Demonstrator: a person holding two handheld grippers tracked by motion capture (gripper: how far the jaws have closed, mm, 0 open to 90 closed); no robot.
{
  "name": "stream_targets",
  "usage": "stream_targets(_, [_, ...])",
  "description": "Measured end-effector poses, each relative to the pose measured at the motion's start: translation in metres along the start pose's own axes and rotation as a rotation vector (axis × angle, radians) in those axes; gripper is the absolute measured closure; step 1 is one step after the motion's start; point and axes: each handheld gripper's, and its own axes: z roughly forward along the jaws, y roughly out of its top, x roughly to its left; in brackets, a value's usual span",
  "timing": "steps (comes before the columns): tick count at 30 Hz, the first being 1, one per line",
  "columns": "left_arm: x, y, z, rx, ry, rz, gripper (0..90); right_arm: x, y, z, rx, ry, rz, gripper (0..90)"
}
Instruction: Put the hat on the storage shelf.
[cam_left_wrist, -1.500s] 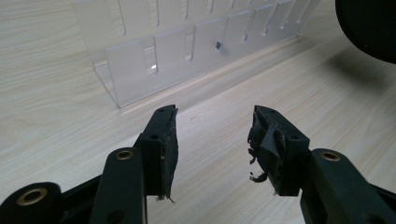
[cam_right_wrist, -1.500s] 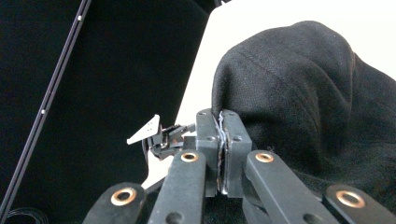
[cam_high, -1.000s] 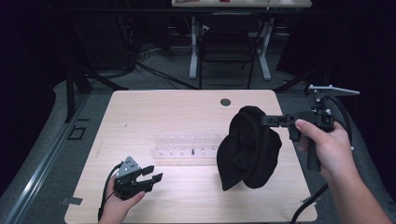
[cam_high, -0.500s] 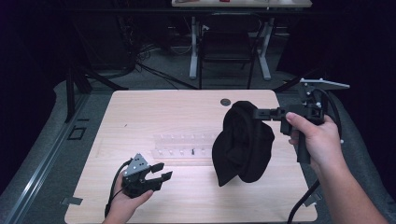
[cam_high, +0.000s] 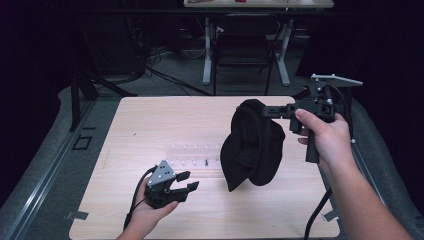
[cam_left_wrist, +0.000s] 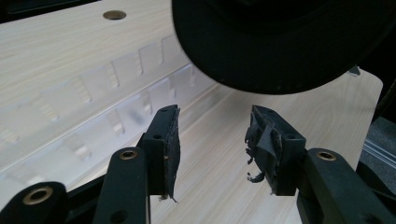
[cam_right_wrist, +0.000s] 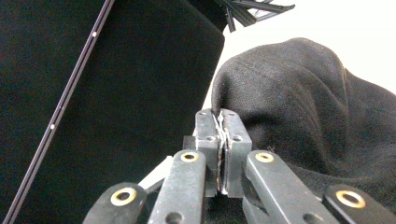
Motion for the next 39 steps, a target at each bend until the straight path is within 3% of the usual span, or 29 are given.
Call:
stream_targets(14, [-0.013,0.021,0.018,-0.028,-0.051,0.005,55.7,0.0,0.015,0.023,-0.025,0.008,0.02,88.0])
stream_targets(25, [-0.027,0.035,0.032,-0.035,-0.077,0.038,55.7,-0.001,0.021,0.039,-0.032,0.012,0.034,88.1])
stream_targets(29, [-0.034,0.041,0.04,-0.032,-0.063,0.051,56.4,-0.001,0.022,0.041,-0.033,0.009,0.038,88.1])
stream_targets(32, [-0.038,0.044,0.047,-0.012,-0.031,0.086,62.4,-0.001,0.022,0.042,-0.04,0.005,0.039,88.1])
stream_targets(39, [-0.034,0.042,0.051,0.009,-0.003,0.099,76.3,0.0,0.022,0.043,-0.04,0.01,0.033,88.1])
